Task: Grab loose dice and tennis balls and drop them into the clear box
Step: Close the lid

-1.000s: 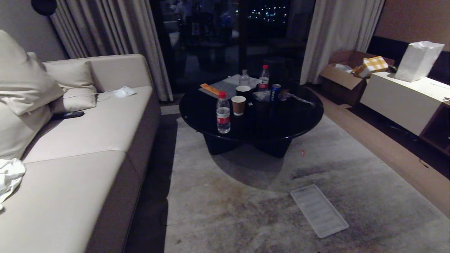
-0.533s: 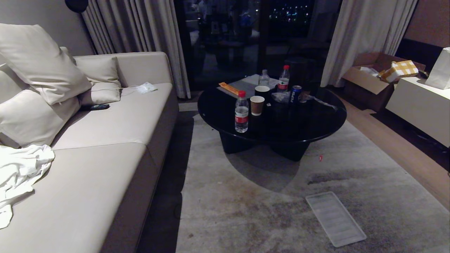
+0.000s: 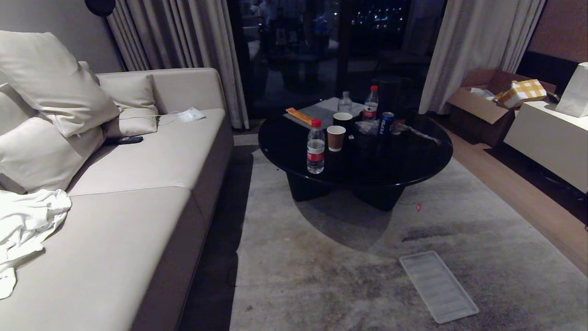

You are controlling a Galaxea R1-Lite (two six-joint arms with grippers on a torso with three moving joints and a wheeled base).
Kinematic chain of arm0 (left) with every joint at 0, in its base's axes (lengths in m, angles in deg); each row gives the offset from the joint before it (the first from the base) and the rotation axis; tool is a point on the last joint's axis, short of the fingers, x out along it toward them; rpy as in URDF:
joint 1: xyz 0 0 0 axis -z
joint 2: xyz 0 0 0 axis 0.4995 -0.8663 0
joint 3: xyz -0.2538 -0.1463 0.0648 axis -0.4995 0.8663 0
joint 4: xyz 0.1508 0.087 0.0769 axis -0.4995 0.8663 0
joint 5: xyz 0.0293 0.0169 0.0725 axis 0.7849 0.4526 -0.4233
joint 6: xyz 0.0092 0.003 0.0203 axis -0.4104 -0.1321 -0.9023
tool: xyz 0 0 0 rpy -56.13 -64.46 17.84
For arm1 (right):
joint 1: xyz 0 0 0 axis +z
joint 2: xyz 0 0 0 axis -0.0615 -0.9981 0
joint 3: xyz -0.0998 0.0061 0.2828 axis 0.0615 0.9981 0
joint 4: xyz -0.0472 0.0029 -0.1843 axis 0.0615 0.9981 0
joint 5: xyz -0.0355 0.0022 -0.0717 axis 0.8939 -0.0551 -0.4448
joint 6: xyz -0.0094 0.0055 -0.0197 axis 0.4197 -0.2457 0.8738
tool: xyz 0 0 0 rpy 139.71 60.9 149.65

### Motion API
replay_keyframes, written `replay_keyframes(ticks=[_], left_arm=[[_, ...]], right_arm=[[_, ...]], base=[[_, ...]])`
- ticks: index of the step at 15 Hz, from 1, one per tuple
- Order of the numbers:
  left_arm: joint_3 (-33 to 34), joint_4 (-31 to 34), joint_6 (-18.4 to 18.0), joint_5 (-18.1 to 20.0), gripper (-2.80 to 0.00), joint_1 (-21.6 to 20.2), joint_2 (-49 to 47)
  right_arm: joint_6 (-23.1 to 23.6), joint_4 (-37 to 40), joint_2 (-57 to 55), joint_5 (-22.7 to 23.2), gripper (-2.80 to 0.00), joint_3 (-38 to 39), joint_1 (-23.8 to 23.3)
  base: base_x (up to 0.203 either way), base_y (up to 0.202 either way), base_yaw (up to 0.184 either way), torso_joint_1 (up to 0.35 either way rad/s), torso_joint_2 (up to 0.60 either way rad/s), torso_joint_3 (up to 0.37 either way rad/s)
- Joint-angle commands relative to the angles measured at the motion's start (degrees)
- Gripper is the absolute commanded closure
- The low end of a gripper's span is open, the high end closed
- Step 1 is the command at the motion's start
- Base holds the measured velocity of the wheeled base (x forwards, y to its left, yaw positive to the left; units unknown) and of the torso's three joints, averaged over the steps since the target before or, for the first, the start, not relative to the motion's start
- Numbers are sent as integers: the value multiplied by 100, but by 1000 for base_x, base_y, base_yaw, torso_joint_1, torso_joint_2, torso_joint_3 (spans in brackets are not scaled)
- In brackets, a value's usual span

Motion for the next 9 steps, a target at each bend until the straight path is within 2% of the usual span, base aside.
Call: replay_keyframes(ticks=[1, 4, 9], left_arm=[[0, -2, 15, -4, 0, 0, 2], [0, -2, 15, -4, 0, 0, -2], [0, -2, 24, -4, 0, 0, -3]], right_arm=[[0, 2, -7, -2, 0, -2, 4], [-7, 2, -7, 0, 0, -2, 4], [-9, 2, -7, -2, 0, -2, 4]], base=[[0, 0, 0, 0, 0, 0], [26, 0, -1, -1, 2, 1], [179, 0, -1, 2, 0, 3]])
